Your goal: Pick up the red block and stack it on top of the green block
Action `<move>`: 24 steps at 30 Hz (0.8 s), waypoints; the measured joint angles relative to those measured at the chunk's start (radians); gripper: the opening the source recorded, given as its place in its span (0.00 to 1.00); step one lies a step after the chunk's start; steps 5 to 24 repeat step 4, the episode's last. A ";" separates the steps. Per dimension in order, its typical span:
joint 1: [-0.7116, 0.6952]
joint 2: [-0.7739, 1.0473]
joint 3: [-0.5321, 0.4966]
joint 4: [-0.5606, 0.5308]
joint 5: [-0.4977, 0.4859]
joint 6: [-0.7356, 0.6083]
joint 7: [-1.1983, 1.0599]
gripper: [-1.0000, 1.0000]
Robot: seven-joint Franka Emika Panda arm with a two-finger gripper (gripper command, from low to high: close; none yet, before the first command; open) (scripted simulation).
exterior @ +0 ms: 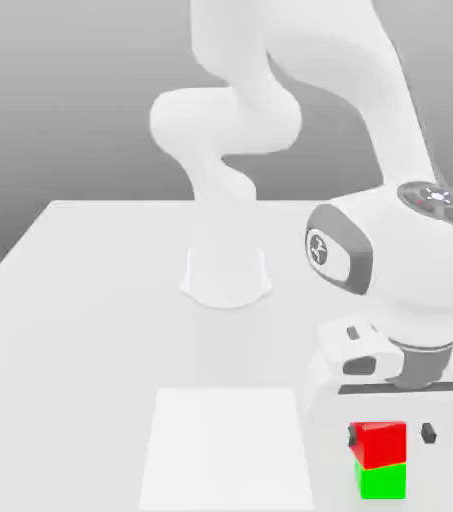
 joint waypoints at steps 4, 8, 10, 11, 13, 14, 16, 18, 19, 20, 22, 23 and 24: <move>-0.024 -0.121 0.040 -0.008 0.086 -0.107 -0.062 1.00; -0.024 -0.121 0.040 -0.008 0.086 -0.107 -0.062 1.00; -0.024 -0.121 0.040 -0.008 0.086 -0.107 -0.062 1.00; -0.024 -0.121 0.040 -0.008 0.086 -0.107 -0.062 1.00; -0.024 -0.121 0.040 -0.008 0.086 -0.107 -0.062 1.00; -0.024 -0.121 0.040 -0.008 0.086 -0.107 -0.062 1.00; -0.024 -0.121 0.040 -0.008 0.086 -0.107 -0.062 1.00; -0.024 -0.121 0.040 -0.008 0.086 -0.107 -0.062 1.00; -0.024 -0.121 0.040 -0.008 0.086 -0.107 -0.062 1.00; -0.024 -0.121 0.040 -0.008 0.086 -0.107 -0.062 1.00; -0.024 -0.121 0.040 -0.008 0.086 -0.107 -0.062 1.00; -0.024 -0.121 0.040 -0.008 0.086 -0.107 -0.062 1.00; -0.024 -0.121 0.040 -0.008 0.086 -0.107 -0.062 1.00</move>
